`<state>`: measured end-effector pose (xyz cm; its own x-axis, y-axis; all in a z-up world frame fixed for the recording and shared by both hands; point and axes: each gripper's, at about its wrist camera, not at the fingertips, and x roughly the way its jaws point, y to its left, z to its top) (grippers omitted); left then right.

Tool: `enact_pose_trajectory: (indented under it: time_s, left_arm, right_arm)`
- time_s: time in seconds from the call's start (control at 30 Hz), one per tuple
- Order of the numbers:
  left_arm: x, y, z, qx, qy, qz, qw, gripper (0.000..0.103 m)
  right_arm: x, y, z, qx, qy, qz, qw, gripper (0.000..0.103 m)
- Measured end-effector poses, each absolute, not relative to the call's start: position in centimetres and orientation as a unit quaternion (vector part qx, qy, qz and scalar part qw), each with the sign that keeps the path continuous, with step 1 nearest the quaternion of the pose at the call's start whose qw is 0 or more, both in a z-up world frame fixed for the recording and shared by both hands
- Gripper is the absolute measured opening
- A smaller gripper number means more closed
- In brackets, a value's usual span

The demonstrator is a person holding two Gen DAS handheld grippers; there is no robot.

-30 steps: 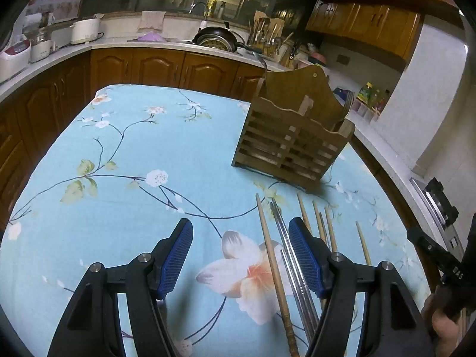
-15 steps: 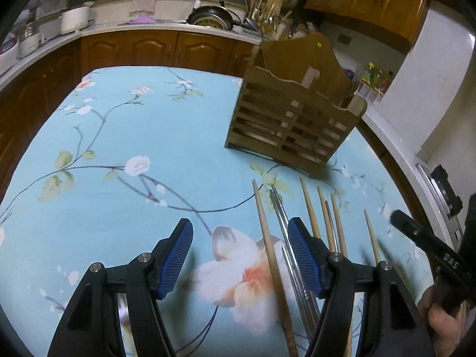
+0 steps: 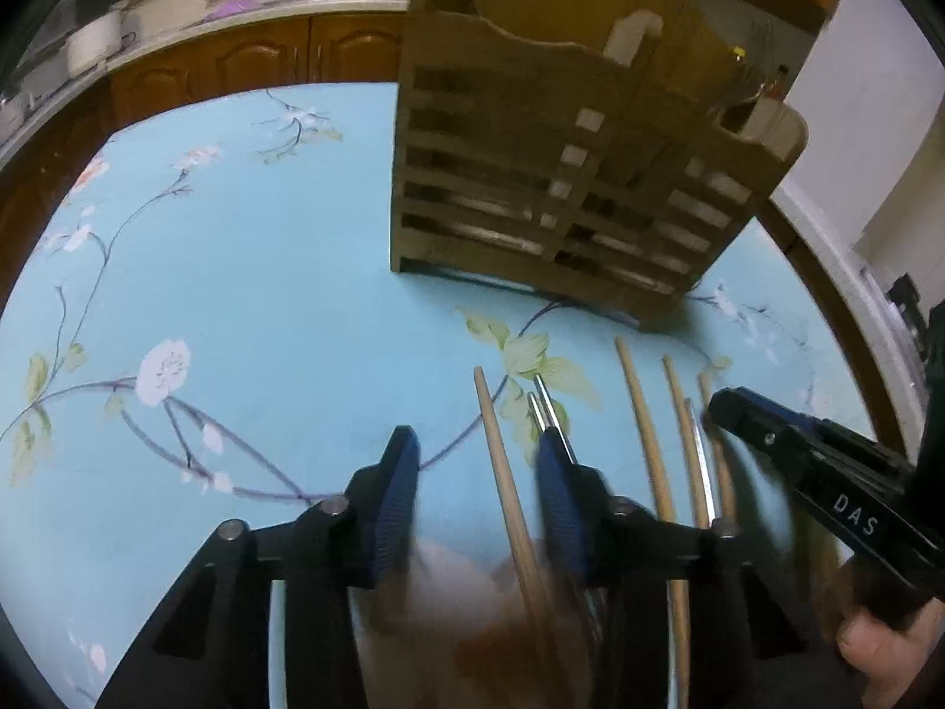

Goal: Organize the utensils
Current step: 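Grasp a wooden chopstick with the left tool while the right tool grasps another, then carry both chopsticks up over the holder and open both tools to drop them in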

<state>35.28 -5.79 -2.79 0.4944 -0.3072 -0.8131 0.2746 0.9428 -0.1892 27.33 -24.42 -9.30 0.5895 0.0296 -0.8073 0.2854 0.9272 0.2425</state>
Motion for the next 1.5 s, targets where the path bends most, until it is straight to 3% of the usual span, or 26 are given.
enact_pose_trajectory:
  time_s: [0.27, 0.47, 1.13, 1.5]
  left_arm:
    - [35.7, -7.6, -3.6, 0.028, 0.460, -0.156, 0.874, 0.008]
    - [35.4, -6.9, -3.6, 0.002, 0.463, -0.172, 0.869, 0.003]
    - [25.7, 2.0, 6.4, -0.109, 0.367, -0.221, 0.897, 0.003]
    - [21.1, 4.7, 11.1, -0.113, 0.307, -0.232, 0.916, 0.003]
  right_arm:
    - [28.1, -23.0, -9.1, 0.113, 0.452, -0.089, 0.880, 0.011]
    - [27.3, -23.5, -8.5, 0.145, 0.446, -0.072, 0.881, 0.005]
    - [19.1, -23.0, 2.4, 0.194, 0.318, -0.038, 0.927, 0.005]
    - [17.0, -23.0, 8.7, 0.179, 0.240, -0.039, 0.953, 0.005]
